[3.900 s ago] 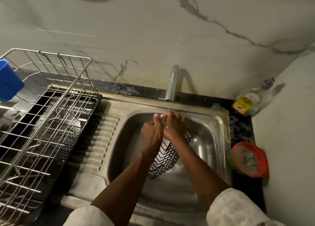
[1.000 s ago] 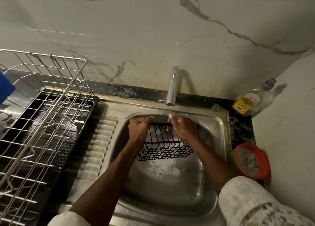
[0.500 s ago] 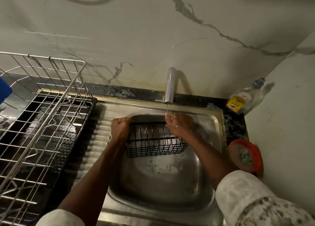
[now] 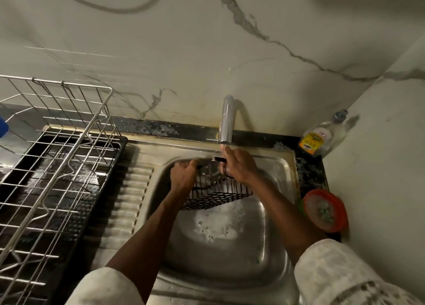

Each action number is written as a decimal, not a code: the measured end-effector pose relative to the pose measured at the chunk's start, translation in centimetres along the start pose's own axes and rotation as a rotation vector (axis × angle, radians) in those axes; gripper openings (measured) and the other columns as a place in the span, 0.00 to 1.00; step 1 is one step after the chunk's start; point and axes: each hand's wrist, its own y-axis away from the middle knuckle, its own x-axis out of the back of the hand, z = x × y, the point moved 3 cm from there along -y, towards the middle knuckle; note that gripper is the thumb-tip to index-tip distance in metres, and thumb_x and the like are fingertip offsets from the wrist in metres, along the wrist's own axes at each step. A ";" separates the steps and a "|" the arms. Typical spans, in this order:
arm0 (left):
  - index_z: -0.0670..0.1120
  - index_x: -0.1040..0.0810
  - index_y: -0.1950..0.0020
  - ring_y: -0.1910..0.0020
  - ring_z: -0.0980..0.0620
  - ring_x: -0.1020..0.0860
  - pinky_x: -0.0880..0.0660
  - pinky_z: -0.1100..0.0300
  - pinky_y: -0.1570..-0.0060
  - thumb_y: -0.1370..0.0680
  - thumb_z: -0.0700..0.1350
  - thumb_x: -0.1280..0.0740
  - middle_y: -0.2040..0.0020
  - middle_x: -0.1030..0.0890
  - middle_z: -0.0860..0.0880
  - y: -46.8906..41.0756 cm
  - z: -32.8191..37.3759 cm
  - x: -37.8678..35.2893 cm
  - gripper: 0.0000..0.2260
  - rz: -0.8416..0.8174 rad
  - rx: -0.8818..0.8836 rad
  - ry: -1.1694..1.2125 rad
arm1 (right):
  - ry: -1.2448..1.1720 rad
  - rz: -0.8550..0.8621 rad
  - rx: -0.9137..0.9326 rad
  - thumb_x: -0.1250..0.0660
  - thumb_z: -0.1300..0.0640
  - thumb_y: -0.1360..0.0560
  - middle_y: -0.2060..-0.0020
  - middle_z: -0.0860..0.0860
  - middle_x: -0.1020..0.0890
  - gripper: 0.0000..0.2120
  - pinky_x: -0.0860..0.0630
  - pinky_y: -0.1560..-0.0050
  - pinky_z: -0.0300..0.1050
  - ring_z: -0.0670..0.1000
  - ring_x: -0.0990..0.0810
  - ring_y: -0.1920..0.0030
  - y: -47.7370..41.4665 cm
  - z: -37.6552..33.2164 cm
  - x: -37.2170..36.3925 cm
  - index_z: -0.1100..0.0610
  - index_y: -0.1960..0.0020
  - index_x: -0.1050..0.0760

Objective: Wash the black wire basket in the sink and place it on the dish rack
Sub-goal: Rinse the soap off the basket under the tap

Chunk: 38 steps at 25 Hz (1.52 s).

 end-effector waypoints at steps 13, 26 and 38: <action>0.43 0.25 0.61 0.66 0.50 0.25 0.25 0.56 0.63 0.19 0.65 0.37 0.66 0.23 0.47 2.3 5.8 -3.2 0.26 0.001 -0.042 0.162 | 0.314 0.110 -0.114 0.45 0.45 0.15 0.68 0.50 0.24 0.21 0.38 0.73 0.39 0.49 0.25 0.70 -0.5 -3.2 1.6 0.55 0.60 0.26; 0.43 0.24 0.43 0.56 0.49 0.24 0.23 0.50 0.51 0.15 0.57 0.39 0.52 0.22 0.46 1.2 7.3 -3.7 0.17 -0.050 0.070 0.160 | 0.285 0.171 -0.034 0.47 0.44 0.15 0.65 0.52 0.18 0.25 0.24 0.65 0.43 0.51 0.19 0.67 0.4 -3.3 1.0 0.59 0.56 0.19; 0.44 0.26 0.54 0.53 0.46 0.25 0.24 0.47 0.46 0.16 0.52 0.38 0.53 0.23 0.45 -0.1 7.2 -0.7 0.14 0.088 0.215 0.275 | 0.218 0.405 0.505 0.45 0.51 0.16 0.32 0.55 0.22 0.21 0.32 0.26 0.51 0.52 0.26 0.29 4.8 -1.4 -0.9 0.59 0.28 0.27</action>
